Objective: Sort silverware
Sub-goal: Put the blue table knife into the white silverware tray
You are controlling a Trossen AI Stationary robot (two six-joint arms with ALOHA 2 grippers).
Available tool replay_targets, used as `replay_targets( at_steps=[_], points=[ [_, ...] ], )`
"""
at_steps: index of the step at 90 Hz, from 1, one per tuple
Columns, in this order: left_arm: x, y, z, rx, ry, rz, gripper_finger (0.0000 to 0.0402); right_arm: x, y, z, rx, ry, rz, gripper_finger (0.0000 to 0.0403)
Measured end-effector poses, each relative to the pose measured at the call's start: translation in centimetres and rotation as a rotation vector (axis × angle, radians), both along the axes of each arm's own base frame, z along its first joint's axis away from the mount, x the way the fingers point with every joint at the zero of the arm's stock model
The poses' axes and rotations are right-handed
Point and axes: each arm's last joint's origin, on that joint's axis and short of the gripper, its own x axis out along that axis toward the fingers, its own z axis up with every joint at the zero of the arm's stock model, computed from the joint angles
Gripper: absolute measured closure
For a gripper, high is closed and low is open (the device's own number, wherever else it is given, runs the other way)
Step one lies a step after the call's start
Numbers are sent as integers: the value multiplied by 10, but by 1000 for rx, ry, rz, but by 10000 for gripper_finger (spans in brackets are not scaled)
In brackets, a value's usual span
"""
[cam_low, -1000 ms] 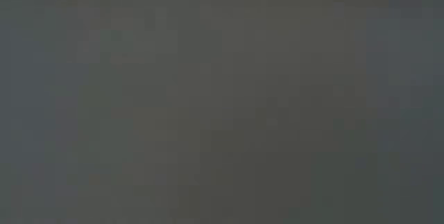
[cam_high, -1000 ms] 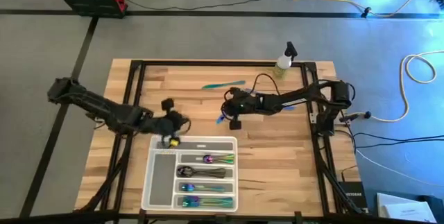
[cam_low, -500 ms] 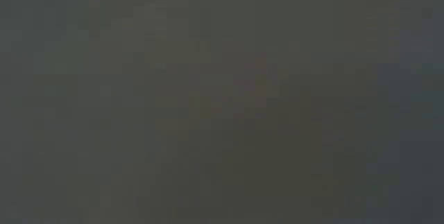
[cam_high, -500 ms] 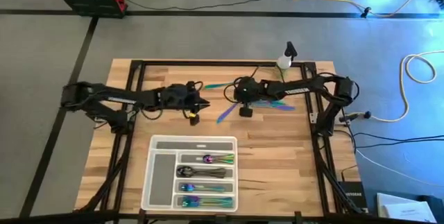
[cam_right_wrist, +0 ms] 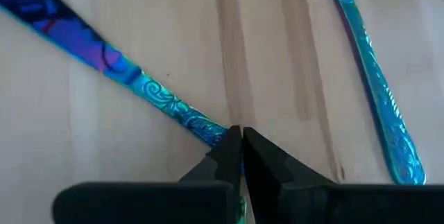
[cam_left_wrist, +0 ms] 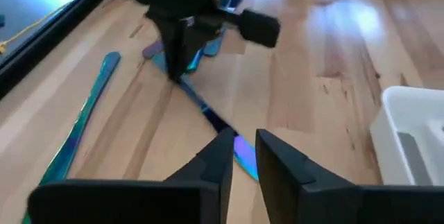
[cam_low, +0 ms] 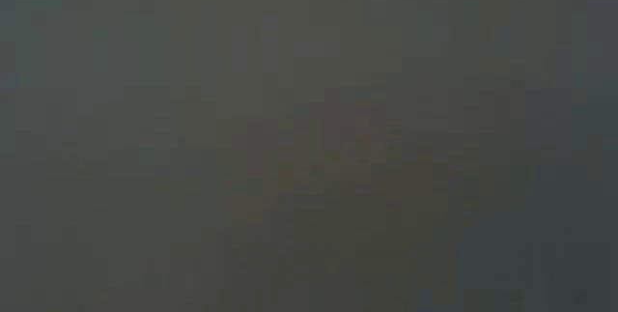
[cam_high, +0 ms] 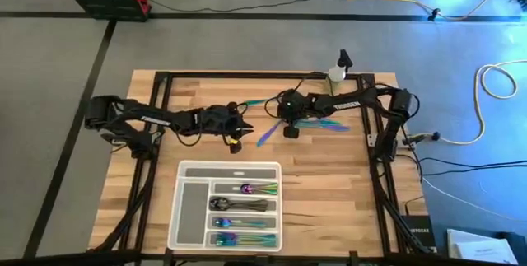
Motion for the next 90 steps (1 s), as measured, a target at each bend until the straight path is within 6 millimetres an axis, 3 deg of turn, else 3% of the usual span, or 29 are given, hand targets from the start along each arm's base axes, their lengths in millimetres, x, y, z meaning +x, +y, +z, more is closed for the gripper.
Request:
replay_targets(
  at_steps=[20,33,58,76,90],
  points=[
    [0,-3,-1,1,8,-12,354,10,-2,1,57,-24,-21,402],
    [-4,-8,-8,-46,91,-13,360,21,11,6,116,-48,-12,402],
    [0,-26,-34,-122,212,-34,385,43,46,18,83,-90,54,402],
    [5,-39,-63,-77,316,-13,392,45,49,19,43,-86,53,402],
    [8,-39,-67,-56,298,13,393,45,49,20,38,-91,57,402]
  ],
)
